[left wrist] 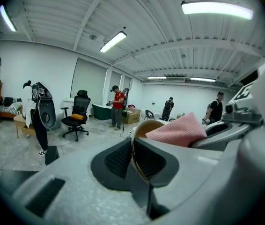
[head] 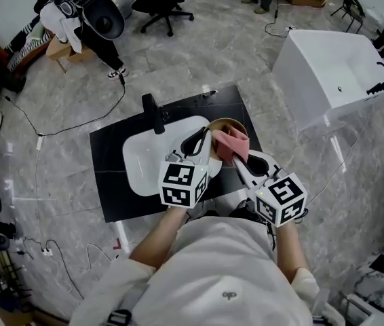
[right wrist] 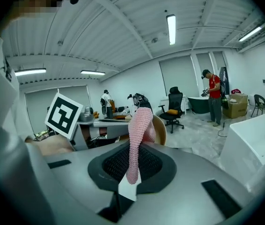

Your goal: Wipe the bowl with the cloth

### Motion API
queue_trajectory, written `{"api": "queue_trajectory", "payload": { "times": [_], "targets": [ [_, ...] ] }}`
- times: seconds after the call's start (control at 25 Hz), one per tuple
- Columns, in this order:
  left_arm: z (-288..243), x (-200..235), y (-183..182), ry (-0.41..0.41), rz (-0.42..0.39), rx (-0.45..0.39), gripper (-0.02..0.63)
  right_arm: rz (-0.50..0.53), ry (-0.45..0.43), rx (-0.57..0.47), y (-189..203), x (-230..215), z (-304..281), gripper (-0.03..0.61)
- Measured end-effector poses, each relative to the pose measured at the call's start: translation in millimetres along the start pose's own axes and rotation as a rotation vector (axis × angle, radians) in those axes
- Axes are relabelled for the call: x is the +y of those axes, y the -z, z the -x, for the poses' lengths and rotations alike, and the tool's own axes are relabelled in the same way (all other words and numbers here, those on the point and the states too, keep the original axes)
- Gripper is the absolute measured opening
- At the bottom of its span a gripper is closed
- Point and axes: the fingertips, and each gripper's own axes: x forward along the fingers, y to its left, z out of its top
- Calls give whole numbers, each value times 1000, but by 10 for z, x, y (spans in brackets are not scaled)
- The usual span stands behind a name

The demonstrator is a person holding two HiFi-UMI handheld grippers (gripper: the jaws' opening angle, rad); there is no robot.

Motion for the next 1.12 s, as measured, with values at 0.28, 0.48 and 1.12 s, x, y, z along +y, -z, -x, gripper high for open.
{"api": "queue_trajectory", "payload": {
  "times": [0.28, 0.48, 1.12],
  "targets": [
    [90, -16, 97, -4, 6, 5, 28, 9, 48, 48, 39, -75, -87, 17],
    [96, 0, 105, -9, 9, 11, 28, -49, 79, 17, -31, -151, -95, 55],
    [125, -116, 45, 26, -13, 5, 29, 455, 322, 132, -183, -159, -151, 20]
  ]
}}
